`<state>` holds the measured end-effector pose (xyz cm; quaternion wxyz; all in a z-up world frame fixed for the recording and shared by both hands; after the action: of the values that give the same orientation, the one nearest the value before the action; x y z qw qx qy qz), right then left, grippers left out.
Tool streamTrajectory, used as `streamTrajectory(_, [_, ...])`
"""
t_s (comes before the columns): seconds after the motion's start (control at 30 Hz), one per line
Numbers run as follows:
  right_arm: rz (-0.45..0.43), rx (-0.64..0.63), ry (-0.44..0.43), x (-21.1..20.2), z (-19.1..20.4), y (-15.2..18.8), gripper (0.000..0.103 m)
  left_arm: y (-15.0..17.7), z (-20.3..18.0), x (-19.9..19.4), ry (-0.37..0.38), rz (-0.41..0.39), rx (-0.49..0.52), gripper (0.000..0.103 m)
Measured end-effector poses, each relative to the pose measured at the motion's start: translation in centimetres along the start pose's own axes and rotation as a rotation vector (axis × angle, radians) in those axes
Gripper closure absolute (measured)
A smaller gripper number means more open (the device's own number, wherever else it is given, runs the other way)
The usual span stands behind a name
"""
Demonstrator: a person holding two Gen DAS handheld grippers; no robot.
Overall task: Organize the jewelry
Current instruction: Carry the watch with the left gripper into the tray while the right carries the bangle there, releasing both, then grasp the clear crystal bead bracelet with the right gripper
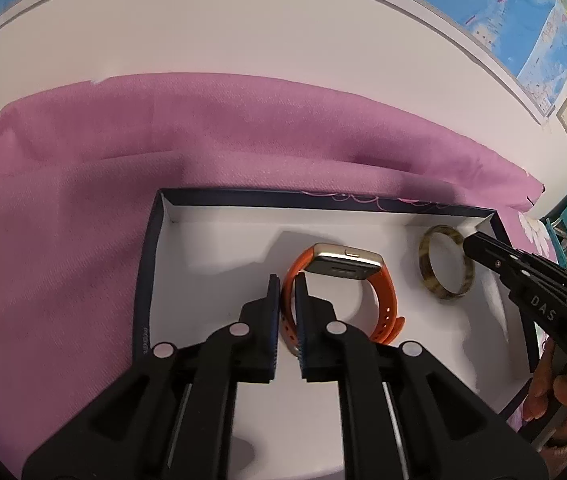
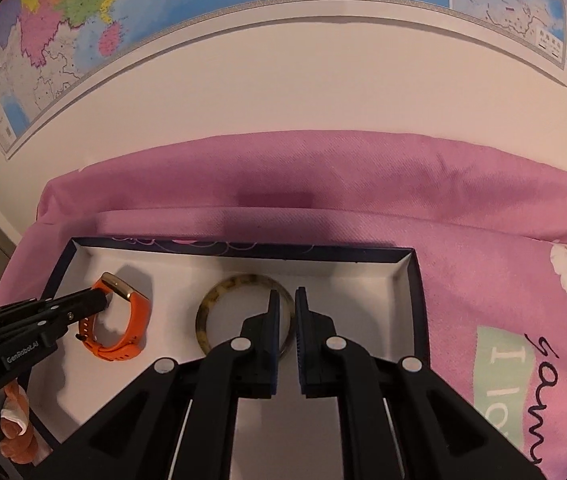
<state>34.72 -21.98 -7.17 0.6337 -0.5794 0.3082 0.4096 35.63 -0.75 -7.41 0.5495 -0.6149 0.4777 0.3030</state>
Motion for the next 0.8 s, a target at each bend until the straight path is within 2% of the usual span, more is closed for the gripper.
streamTrajectory(0.07, [-0.002, 0.000, -0.006, -0.1, 0.0, 0.2, 0.086, -0.1, 0.2, -0.1, -0.016, -0.009, 0.002, 0.095])
streamTrajectory(0.17, [-0.013, 0.004, -0.024, -0.6, -0.5, 0.9, 0.083, -0.3, 0.3, -0.5, -0.026, -0.026, 0.016, 0.093])
streamTrajectory(0.27, [-0.044, -0.009, -0.040, -1.9, -0.5, 1.9, 0.076, 0.0, 0.0, -1.5, -0.047, -0.066, 0.049, 0.084])
streamTrajectory(0.33, [-0.070, -0.023, -0.051, -3.1, -0.4, 2.8, 0.070, 0.3, -0.2, -2.6, -0.035, -0.091, 0.061, 0.074])
streamTrajectory(0.47, [-0.132, -0.062, -0.063, -6.3, -0.3, 5.0, 0.057, 1.7, -1.0, -5.8, -0.046, -0.178, 0.095, 0.064])
streamTrajectory(0.63, [-0.178, -0.122, -0.102, -9.6, 0.1, 8.5, 0.054, 4.9, -1.7, -9.6, -0.025, -0.244, 0.127, 0.060])
streamTrajectory(0.8, [-0.153, -0.178, -0.150, -11.2, 0.7, 12.9, 0.054, 9.3, -2.0, -11.5, -0.010, -0.261, 0.155, 0.057])
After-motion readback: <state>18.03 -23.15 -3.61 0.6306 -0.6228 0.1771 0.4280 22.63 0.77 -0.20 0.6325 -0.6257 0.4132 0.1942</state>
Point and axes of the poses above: each gripper's, at about its wrist camera, not at the fingertips, and x roughly the way its jaws point, z to its left, y to its underside, the point moved 2 cm from there along x, roughly the way its jaws point, and after that the axes turned 11 degrees about z, right-handed, at the moved point
